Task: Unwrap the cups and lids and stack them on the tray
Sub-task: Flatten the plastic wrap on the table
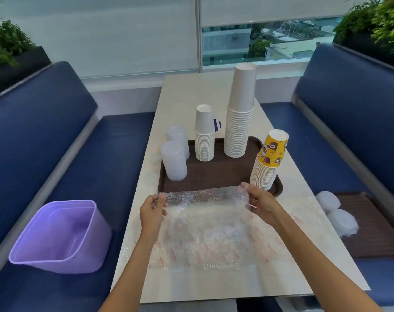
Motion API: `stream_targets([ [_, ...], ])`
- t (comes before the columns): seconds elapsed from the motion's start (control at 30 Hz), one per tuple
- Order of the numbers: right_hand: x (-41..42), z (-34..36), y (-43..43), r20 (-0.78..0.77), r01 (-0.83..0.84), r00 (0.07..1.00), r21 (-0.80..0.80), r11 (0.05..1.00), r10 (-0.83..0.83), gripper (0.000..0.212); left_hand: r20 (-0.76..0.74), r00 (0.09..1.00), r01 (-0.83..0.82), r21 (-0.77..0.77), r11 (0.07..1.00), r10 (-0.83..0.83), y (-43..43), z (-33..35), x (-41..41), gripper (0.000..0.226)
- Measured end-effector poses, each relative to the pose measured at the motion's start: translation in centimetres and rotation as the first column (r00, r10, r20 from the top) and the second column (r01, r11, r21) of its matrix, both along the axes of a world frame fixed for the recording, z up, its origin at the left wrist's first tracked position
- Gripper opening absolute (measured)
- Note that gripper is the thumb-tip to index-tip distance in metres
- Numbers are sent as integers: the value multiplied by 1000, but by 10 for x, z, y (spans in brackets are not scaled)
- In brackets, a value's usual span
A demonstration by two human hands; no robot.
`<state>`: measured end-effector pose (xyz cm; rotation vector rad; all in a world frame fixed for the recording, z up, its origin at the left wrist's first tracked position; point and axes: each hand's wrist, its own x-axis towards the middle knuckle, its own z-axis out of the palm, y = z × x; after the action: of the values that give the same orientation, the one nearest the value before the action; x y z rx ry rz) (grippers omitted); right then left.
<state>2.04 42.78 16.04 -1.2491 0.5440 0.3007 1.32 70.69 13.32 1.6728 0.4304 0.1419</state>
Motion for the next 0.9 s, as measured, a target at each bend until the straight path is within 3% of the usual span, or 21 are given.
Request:
stream_targets([
  [0.27, 4, -3, 7, 39, 129, 991, -93, 987, -125, 21, -56, 998, -41, -8, 999, 41, -6, -2, 4, 21],
  [0.37, 5, -1, 9, -31, 50, 998, 0, 999, -50, 38, -63, 996, -59, -19, 998, 58, -11, -2, 6, 19],
  [0.43, 4, -3, 7, -74, -63, 995, -33, 997, 60, 47, -73, 994, -88, -17, 996, 86, -11, -3, 7, 19],
  [0.53, -2, -13, 6, -96, -201, 978, -188, 961, 186, 34, -127, 983, -139, -32, 990, 134, -9, -3, 7, 23],
  [0.63, -6, -23, 6, -90, -153, 987, -239, 959, 135, 12, -289, 952, -148, -153, 977, 99, -8, 1, 2, 27],
  [0.77, -9, -29, 5, -54, -69, 997, -253, 965, 57, 15, -472, 880, -66, -233, 970, -54, -1, -3, -11, 38],
  [0.9, -10, -31, 5, -68, -74, 996, -217, 973, 61, 30, -491, 871, -98, -214, 972, -20, -9, -14, -21, 17],
])
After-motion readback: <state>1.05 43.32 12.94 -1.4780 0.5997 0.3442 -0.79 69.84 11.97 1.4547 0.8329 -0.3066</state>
